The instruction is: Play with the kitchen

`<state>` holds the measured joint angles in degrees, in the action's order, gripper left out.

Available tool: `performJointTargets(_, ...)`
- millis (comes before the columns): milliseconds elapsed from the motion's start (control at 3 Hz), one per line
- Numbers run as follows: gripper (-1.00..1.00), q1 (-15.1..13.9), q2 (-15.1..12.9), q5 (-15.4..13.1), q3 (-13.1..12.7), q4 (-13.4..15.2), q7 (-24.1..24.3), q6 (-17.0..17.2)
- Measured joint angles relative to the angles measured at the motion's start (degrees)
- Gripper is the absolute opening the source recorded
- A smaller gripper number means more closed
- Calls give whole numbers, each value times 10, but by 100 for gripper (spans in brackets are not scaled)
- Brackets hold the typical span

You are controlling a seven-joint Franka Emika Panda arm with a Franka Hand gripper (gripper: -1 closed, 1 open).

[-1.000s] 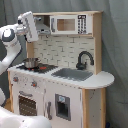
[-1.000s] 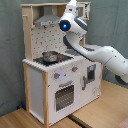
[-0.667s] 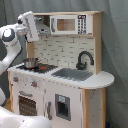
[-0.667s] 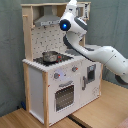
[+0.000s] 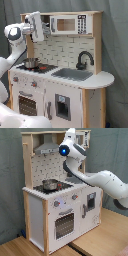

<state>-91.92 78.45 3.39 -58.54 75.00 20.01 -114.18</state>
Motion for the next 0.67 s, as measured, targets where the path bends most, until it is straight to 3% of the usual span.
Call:
performJointTargets(333, -100, -6, -19, -1, -1, -3, -53, 13)
performJointTargets(667, -100, -24, -21, -1, 13, -7, -84, 58)
